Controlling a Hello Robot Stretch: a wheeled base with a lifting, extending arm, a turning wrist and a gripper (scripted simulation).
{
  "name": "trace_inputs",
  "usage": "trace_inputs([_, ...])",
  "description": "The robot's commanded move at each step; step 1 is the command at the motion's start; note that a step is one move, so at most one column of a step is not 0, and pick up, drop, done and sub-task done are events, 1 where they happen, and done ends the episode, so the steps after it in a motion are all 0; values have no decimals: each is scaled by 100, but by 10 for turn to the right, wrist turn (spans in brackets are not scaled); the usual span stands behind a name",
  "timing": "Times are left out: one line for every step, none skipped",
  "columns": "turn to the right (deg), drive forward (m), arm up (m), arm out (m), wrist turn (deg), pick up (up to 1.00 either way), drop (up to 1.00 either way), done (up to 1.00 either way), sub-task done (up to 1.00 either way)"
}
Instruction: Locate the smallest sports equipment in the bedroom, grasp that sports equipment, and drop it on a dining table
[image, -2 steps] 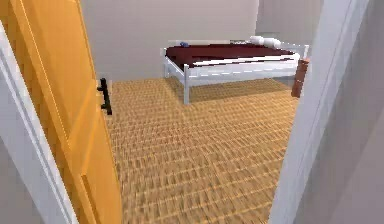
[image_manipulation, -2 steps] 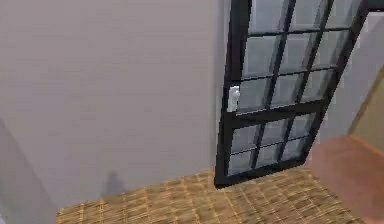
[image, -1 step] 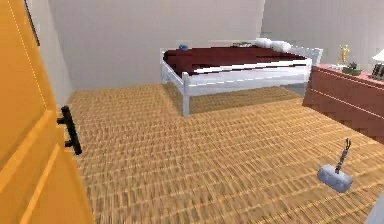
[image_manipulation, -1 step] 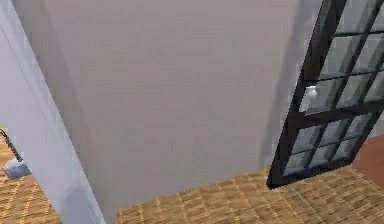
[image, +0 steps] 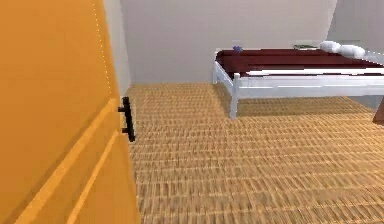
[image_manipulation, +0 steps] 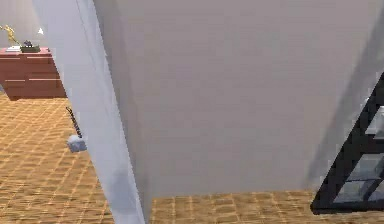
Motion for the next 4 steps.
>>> trace_inputs([0, 75, 0, 0, 0, 0, 0, 0, 0])
trace_inputs([240, 0, 0, 0, 0, 0, 0, 0, 0])
trace_inputs([0, 50, 0, 0, 0, 0, 0, 0, 0])
trace_inputs([-450, 0, 0, 0, 0, 0, 0, 0, 0])
